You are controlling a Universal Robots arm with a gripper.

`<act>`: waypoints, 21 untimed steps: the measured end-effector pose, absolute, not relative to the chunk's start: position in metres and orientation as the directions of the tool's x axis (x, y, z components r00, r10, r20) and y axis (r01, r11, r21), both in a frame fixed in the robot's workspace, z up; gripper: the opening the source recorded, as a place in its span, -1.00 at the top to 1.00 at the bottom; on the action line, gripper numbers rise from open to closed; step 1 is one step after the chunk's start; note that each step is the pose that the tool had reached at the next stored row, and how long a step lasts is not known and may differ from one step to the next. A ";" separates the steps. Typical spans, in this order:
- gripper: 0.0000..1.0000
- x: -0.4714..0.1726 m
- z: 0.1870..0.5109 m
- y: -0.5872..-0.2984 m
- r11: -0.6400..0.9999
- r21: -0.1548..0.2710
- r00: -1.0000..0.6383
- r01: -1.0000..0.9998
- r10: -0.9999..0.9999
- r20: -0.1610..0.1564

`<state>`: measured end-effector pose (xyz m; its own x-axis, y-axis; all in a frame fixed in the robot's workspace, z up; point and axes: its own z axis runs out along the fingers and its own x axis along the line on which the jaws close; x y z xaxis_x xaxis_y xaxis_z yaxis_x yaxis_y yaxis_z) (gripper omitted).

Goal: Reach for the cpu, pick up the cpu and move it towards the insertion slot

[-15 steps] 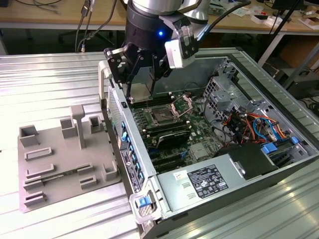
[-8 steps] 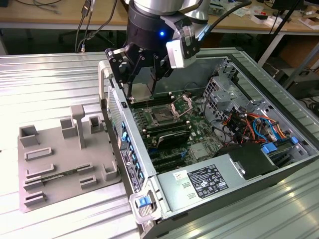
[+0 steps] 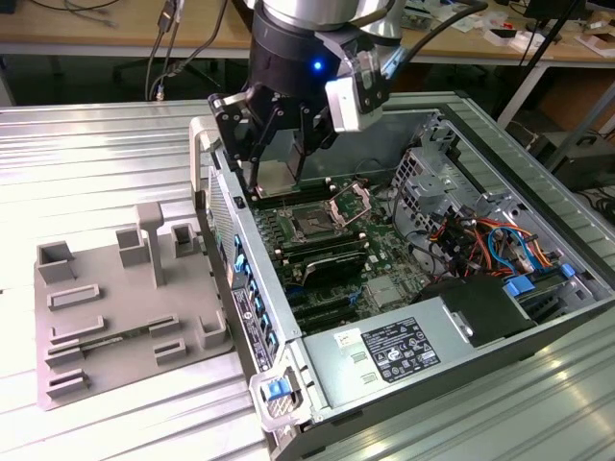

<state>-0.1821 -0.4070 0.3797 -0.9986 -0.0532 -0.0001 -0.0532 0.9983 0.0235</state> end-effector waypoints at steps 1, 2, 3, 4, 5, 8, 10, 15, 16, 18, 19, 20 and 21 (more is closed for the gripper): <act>-0.09 -0.182 0.380 -0.407 0.998 0.023 -0.999 -0.053 -0.053 0.000; -0.09 -0.181 0.379 -0.407 0.998 0.023 -0.999 -0.053 -0.053 0.000; -0.09 -0.181 0.379 -0.407 0.998 0.024 -0.999 -0.053 -0.053 0.000; -0.09 -0.180 0.379 -0.407 0.998 0.023 -0.999 -0.053 -0.053 0.000; -0.09 -0.180 0.379 -0.407 0.998 0.023 -0.999 -0.053 -0.053 0.000; -0.09 -0.179 0.379 -0.407 0.998 0.023 -0.999 -0.053 -0.053 0.000; -0.09 -0.179 0.379 -0.407 0.998 0.023 -0.999 -0.053 -0.053 0.000; -0.09 -0.178 0.379 -0.407 0.998 0.023 -0.999 -0.053 -0.053 0.000; -0.09 -0.178 0.379 -0.407 0.998 0.023 -0.999 -0.053 -0.053 0.000; -0.09 -0.177 0.378 -0.407 0.998 0.024 -0.999 -0.053 -0.053 0.000; -0.09 -0.176 0.378 -0.407 0.998 0.024 -0.999 -0.053 -0.053 0.000; -0.09 -0.176 0.378 -0.407 0.998 0.023 -0.999 -0.053 -0.053 0.000; -0.09 -0.176 0.378 -0.407 0.998 0.024 -0.999 -0.053 -0.053 0.000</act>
<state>-0.1760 -0.4070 0.3780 -0.9986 -0.0532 -0.0001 -0.0532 0.9983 0.0235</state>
